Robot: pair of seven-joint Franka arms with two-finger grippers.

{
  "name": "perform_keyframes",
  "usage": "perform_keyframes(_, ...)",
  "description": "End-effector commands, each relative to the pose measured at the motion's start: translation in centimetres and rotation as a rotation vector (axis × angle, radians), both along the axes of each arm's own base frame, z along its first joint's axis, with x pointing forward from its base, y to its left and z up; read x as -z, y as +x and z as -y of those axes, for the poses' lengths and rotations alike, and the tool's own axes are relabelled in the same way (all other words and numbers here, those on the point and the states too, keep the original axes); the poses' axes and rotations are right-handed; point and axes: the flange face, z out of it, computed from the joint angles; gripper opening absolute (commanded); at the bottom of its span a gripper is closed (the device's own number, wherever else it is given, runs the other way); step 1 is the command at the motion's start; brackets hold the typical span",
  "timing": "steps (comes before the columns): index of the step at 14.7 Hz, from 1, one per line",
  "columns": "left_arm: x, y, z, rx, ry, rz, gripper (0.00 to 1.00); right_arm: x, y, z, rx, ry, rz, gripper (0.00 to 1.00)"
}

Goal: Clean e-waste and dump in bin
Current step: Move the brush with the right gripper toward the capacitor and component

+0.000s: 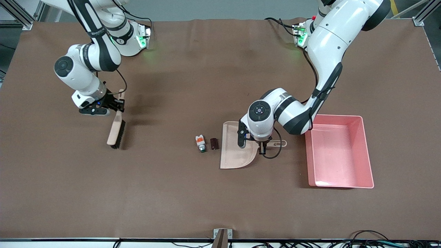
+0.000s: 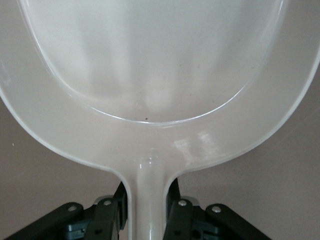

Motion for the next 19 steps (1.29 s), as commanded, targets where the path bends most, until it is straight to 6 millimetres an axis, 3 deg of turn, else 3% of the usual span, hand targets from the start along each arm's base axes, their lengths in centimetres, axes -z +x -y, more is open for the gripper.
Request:
perform_keyframes(1, -0.6, 0.4, 0.1, 0.003, 0.004, 0.015, 0.27, -0.5, 0.6, -4.4, 0.018, 0.01, -0.013, 0.0)
perform_keyframes(6, -0.4, 0.4, 0.1, 0.004, 0.007, 0.012, 0.27, -2.4, 1.8, -8.9, 0.052, 0.036, -0.102, 0.0)
perform_keyframes(8, -0.5, 0.3, 0.1, -0.001, 0.003, 0.008, 0.27, -3.3, 2.4, -11.8, 0.07, 0.071, -0.145, 0.0)
perform_keyframes(12, -0.5, 0.1, 0.4, -0.001, 0.002, 0.003, 0.26, -2.0, 4.1, -19.5, 0.117, 0.036, -0.178, 0.0)
perform_keyframes(13, -0.5, 0.1, 0.4, -0.002, 0.002, 0.003, 0.26, -1.3, 4.6, -20.5, 0.133, 0.028, -0.183, 0.0)
perform_keyframes(15, -0.4, 0.1, 0.3, -0.018, 0.002, 0.003, 0.26, 0.5, 4.5, -24.5, 0.126, 0.007, -0.195, 0.0)
perform_keyframes(19, -0.2, 0.0, 0.2, -0.022, 0.009, -0.002, 0.26, 1.9, 5.4, -27.3, 0.139, 0.0, -0.195, 0.0)
